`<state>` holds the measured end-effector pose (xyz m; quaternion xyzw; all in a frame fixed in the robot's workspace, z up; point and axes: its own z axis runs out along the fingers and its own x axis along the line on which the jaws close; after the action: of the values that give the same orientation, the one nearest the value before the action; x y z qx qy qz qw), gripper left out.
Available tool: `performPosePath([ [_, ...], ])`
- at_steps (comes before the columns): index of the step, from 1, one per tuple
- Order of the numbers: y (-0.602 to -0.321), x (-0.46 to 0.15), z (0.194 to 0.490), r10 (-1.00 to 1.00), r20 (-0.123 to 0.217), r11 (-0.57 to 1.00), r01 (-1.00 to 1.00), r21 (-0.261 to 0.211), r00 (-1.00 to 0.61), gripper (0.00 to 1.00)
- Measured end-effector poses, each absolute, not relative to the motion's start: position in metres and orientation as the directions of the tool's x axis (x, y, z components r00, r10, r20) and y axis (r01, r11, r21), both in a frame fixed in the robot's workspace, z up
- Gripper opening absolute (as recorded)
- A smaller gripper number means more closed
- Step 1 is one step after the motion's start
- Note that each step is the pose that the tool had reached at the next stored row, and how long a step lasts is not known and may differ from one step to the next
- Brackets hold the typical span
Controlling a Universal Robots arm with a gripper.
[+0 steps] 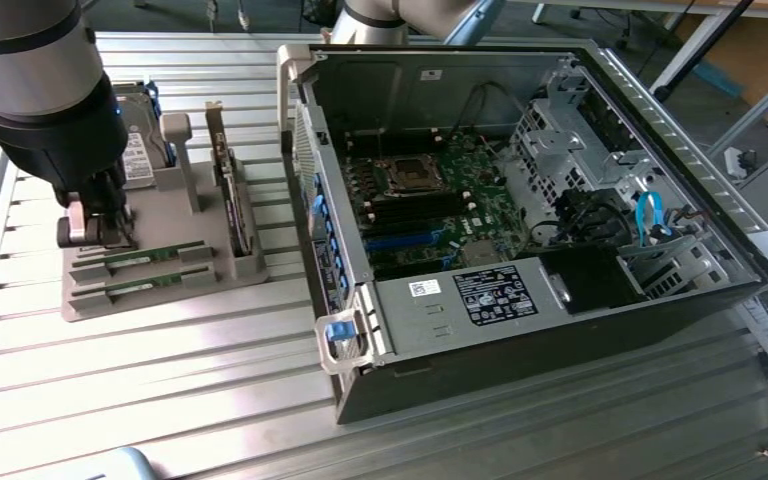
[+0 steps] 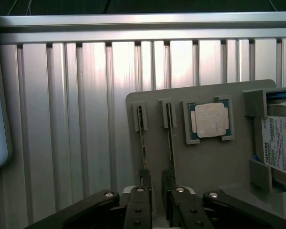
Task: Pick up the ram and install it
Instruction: 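Pick up the ram and move it above insertion slot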
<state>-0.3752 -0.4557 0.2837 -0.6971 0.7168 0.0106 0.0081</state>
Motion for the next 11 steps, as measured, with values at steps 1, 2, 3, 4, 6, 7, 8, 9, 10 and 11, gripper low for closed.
performPosePath([
  [1, -0.4557, -0.3751, 0.2836, -0.999, -0.026, 0.027, -1.0, 0.004, -0.027, 0.24],
  [2, -0.4557, -0.3747, 0.2837, -0.999, -0.026, 0.026, -1.0, 0.004, -0.026, 0.24],
  [3, -0.4557, -0.3741, 0.2838, -0.999, -0.026, 0.025, -1.0, 0.004, -0.026, 0.24],
  [4, -0.4557, -0.3733, 0.2837, -0.999, -0.026, 0.025, -1.0, 0.004, -0.025, 0.24],
  [6, -0.4557, -0.3713, 0.2837, -0.999, -0.026, 0.023, -1.0, 0.004, -0.024, 0.24],
  [7, -0.4557, -0.3701, 0.2837, -0.999, -0.026, 0.023, -1.0, 0.004, -0.023, 0.24],
  [8, -0.4557, -0.369, 0.2837, -0.999, -0.026, 0.023, -1.0, 0.004, -0.023, 0.24],
  [9, -0.4557, -0.3667, 0.2837, -0.999, -0.026, 0.022, -1.0, 0.004, -0.022, 0.24],
  [10, -0.4557, -0.366, 0.2837, -0.999, -0.026, 0.022, -1.0, 0.004, -0.022, 0.24],
  [11, -0.4557, -0.366, 0.2837, -0.999, -0.026, 0.022, -1.0, 0.004, -0.022, 0.24],
])
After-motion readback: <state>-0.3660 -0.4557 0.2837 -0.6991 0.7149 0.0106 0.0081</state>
